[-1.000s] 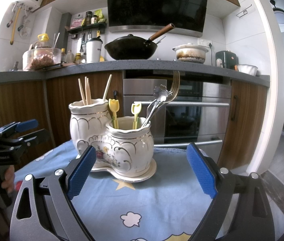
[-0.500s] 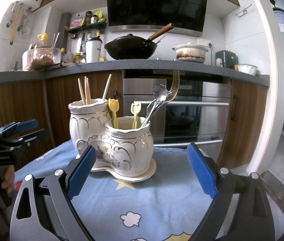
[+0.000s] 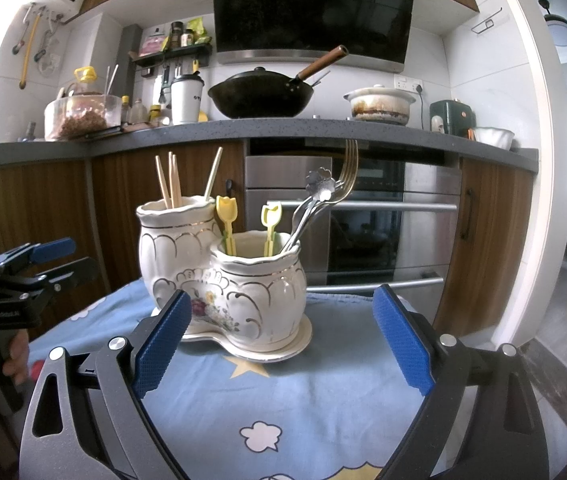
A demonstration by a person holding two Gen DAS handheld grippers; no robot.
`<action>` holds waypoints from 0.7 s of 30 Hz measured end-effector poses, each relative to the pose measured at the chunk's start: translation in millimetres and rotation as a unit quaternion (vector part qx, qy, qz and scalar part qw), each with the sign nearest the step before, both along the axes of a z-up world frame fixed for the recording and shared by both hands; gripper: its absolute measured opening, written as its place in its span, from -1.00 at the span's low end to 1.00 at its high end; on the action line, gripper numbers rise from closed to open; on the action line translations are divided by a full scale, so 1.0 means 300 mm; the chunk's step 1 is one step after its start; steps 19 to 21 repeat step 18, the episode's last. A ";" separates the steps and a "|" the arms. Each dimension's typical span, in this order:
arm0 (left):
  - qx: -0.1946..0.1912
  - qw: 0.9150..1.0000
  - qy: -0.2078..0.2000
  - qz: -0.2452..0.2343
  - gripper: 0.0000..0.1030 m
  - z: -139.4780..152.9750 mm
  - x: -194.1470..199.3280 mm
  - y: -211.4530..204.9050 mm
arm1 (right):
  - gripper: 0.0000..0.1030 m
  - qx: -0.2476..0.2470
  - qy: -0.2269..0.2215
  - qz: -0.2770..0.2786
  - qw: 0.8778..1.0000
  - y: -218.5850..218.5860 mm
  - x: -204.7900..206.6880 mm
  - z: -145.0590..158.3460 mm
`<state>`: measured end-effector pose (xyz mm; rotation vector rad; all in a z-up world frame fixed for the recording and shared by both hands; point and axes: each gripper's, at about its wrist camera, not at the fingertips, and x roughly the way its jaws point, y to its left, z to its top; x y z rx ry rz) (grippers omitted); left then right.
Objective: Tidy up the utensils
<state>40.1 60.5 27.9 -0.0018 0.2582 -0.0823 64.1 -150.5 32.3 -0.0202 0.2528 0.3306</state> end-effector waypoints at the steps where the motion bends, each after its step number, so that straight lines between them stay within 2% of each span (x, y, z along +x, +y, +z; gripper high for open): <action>1: 0.000 1.000 0.001 0.000 0.89 -0.001 0.001 0.001 | 0.78 0.000 0.000 0.000 1.000 0.000 0.000 0.000; 21: 0.000 1.000 0.006 0.008 0.89 -0.014 0.007 0.006 | 0.79 0.000 0.000 0.000 1.000 -0.001 0.001 0.001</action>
